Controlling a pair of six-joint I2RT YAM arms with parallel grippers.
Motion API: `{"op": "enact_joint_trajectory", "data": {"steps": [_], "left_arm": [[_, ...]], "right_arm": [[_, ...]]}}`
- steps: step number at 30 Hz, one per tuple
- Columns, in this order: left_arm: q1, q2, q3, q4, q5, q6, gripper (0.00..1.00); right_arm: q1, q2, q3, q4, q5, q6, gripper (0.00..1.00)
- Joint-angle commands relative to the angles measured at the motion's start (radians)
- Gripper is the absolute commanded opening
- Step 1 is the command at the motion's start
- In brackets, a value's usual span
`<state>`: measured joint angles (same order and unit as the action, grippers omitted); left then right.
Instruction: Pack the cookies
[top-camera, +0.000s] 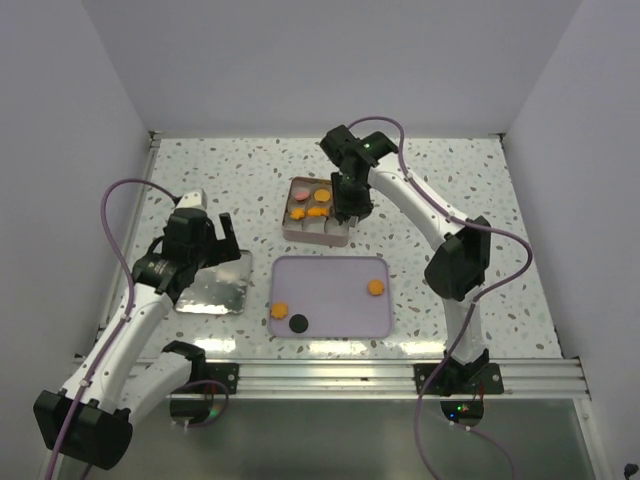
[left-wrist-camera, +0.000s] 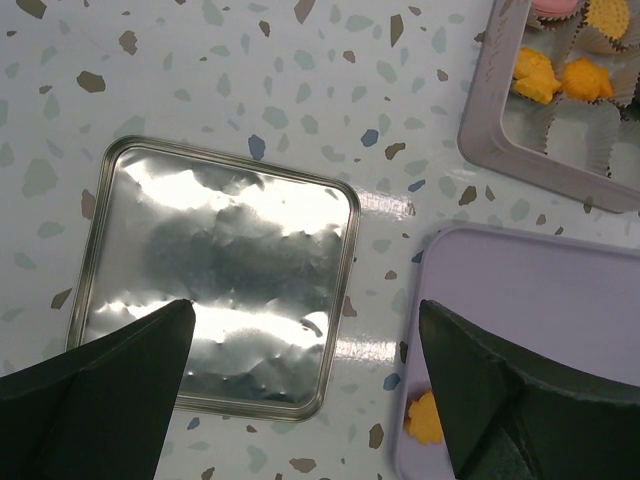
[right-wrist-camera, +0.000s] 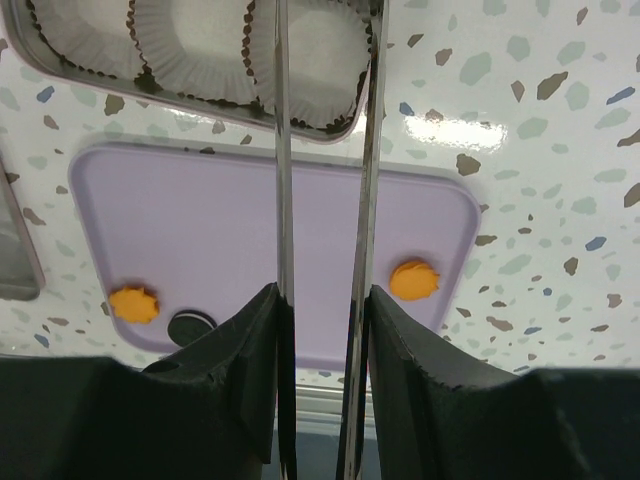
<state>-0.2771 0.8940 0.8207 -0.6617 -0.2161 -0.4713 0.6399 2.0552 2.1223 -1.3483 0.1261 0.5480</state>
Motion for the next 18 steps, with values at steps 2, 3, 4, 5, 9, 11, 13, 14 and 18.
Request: {"op": "enact_joint_trajectory", "data": {"steps": [2, 3, 4, 5, 9, 11, 13, 14, 18], "left_arm": [[-0.004, 0.006, 0.008, 0.017, -0.011, -0.009, 1.00], [-0.004, 0.008, 0.008, 0.019, -0.011, -0.009, 1.00], [-0.004, 0.008, 0.008, 0.017, -0.011, -0.009, 1.00], [-0.004, 0.010, 0.006, 0.019, -0.009, -0.010, 1.00], [-0.004, 0.014, 0.008, 0.017, -0.008, -0.009, 1.00], [-0.002, 0.014, 0.008, 0.019, -0.005, -0.007, 1.00], [-0.001, 0.017, 0.006, 0.019, -0.003, -0.004, 1.00], [-0.002, 0.017, 0.008, 0.019, -0.002, -0.004, 1.00], [-0.002, 0.014, 0.008, 0.019, 0.001, -0.004, 1.00]], "right_arm": [[-0.025, 0.008, 0.073, -0.049, -0.014, -0.029, 0.40], [-0.028, 0.010, 0.077, -0.052, -0.016, -0.030, 0.41], [-0.029, 0.014, 0.083, -0.054, -0.014, -0.030, 0.41], [-0.031, 0.014, 0.090, -0.057, -0.017, -0.031, 0.42], [-0.032, 0.011, 0.100, -0.063, -0.019, -0.031, 0.45], [-0.034, 0.002, 0.099, -0.064, -0.019, -0.030, 0.45], [-0.034, -0.004, 0.093, -0.064, -0.017, -0.026, 0.45], [-0.032, -0.013, 0.091, -0.066, -0.017, -0.025, 0.45], [-0.034, -0.046, 0.064, -0.060, -0.023, -0.019, 0.46]]}}
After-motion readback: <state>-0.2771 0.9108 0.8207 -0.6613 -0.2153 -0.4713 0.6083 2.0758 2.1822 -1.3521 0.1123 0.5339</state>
